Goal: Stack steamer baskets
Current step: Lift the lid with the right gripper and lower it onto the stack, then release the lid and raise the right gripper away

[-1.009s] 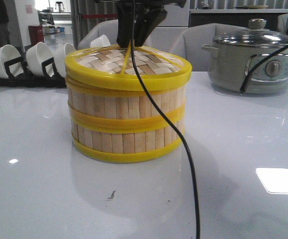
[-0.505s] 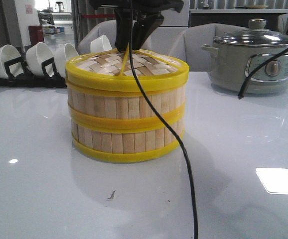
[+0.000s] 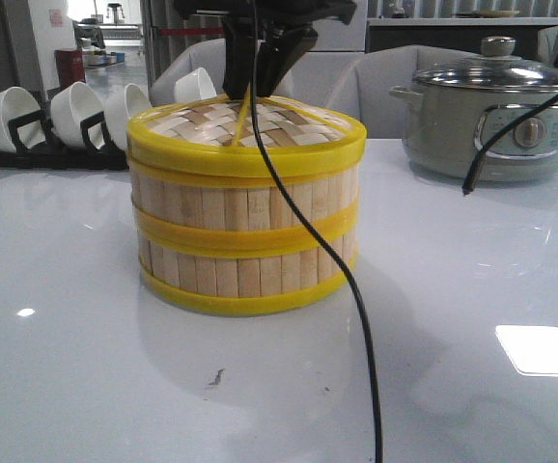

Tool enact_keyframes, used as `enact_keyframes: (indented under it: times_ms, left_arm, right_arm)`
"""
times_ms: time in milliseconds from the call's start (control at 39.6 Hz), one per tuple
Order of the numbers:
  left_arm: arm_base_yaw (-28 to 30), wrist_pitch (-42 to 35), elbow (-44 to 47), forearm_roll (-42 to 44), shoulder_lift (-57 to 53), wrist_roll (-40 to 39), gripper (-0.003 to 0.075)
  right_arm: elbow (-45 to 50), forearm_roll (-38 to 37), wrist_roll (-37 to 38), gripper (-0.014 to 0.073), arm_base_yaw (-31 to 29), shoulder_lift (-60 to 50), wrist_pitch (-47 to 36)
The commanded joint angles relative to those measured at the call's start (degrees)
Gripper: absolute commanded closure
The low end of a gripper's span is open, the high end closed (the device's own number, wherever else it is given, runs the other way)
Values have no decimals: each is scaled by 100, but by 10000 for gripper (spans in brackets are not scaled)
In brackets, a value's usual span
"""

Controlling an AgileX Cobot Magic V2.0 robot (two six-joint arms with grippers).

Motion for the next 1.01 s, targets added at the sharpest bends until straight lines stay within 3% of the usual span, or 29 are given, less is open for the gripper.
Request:
enact_keyframes:
  times_ms: [0,101,707,984]
  left_arm:
    - [0,-436,-163,3,50,-66,633]
    - [0,-436,-163,3,50,-66,633]
    - [0,-436,-163,3,50,-66,633]
    - [0,-436,-163,3,50,-66,633]
  right_arm:
    - [-197,14,-67,242,24,-356,-308]
    - [-197,14,-67,179,24,-372,-308]
    - [-197,-36,-67,179,-8,-1050,-706]
    - [-47,-77,-67,179,-531,-1671,-949]
